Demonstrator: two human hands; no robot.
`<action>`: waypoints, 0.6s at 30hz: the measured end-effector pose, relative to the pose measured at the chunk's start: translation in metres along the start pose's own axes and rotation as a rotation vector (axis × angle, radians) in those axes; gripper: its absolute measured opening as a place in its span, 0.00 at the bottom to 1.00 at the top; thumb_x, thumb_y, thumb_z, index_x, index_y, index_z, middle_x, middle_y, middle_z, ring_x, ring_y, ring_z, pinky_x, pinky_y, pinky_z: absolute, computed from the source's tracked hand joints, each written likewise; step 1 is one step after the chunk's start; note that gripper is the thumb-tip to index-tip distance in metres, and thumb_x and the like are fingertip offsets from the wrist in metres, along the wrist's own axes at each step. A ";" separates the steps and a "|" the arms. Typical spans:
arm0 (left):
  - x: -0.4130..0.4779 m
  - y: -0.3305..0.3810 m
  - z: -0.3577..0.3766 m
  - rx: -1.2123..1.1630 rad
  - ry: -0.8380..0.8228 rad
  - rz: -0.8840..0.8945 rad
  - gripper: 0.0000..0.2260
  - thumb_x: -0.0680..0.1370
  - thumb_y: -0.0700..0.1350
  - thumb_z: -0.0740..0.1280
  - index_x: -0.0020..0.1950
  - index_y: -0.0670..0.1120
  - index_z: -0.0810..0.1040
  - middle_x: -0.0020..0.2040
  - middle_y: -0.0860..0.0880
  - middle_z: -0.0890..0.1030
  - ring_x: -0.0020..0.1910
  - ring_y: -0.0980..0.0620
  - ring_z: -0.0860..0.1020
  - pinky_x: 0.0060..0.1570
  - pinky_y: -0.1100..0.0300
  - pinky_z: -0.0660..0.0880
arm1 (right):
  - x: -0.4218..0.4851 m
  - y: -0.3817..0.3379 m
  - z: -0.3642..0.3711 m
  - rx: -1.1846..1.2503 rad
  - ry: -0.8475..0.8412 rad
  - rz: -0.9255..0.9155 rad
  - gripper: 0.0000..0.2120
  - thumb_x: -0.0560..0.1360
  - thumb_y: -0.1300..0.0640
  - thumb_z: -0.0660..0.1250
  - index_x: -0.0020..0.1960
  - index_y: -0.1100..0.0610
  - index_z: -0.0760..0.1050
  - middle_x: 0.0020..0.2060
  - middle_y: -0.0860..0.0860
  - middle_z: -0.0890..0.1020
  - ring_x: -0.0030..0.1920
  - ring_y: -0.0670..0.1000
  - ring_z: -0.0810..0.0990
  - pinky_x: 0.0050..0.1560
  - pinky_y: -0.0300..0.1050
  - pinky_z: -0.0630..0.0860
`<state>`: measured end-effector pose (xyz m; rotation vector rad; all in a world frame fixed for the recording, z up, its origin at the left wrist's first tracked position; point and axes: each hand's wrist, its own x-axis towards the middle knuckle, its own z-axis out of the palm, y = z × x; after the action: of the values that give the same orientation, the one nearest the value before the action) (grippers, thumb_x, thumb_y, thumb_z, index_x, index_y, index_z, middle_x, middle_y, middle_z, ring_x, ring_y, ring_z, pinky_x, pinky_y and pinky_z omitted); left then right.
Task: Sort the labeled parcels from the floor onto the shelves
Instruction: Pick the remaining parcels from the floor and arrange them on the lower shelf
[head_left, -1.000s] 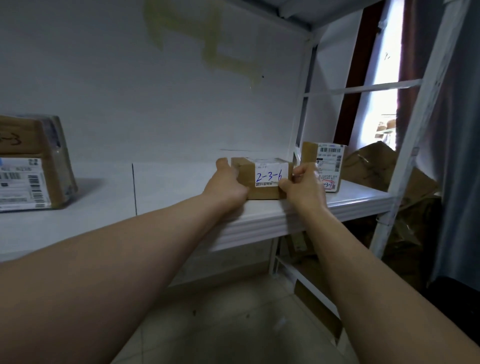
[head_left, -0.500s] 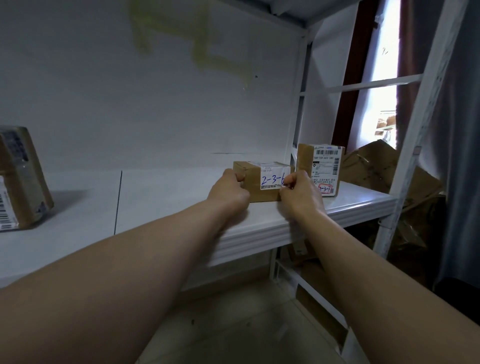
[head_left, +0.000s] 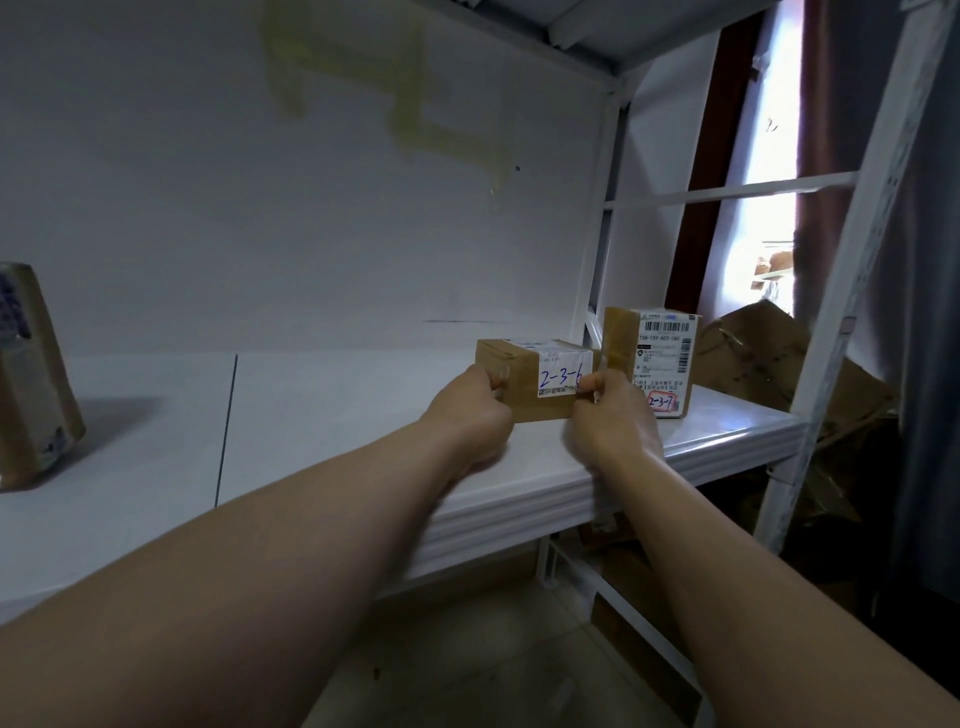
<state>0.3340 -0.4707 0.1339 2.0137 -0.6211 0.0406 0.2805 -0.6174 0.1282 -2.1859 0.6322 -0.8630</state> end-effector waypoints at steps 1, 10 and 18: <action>0.001 -0.001 0.000 0.019 -0.018 0.000 0.16 0.71 0.37 0.57 0.51 0.57 0.71 0.49 0.53 0.77 0.53 0.46 0.78 0.54 0.52 0.77 | 0.001 0.000 0.000 -0.009 -0.003 0.002 0.13 0.77 0.60 0.65 0.59 0.47 0.73 0.56 0.51 0.78 0.55 0.53 0.77 0.60 0.57 0.76; 0.016 -0.002 0.001 0.254 -0.060 -0.010 0.26 0.69 0.44 0.57 0.67 0.52 0.69 0.61 0.49 0.77 0.57 0.44 0.75 0.59 0.50 0.73 | 0.008 0.006 0.007 -0.073 0.027 0.010 0.09 0.77 0.60 0.65 0.54 0.49 0.76 0.56 0.52 0.78 0.50 0.53 0.76 0.50 0.49 0.73; 0.014 -0.002 0.002 0.187 -0.026 -0.003 0.25 0.71 0.46 0.59 0.68 0.50 0.67 0.60 0.49 0.79 0.56 0.46 0.78 0.60 0.49 0.74 | 0.006 0.006 0.011 -0.080 0.108 0.035 0.08 0.77 0.59 0.65 0.54 0.51 0.77 0.54 0.51 0.78 0.51 0.53 0.78 0.50 0.49 0.75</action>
<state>0.3466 -0.4771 0.1351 2.1987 -0.6510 0.0735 0.2913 -0.6209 0.1204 -2.2034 0.7672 -0.9578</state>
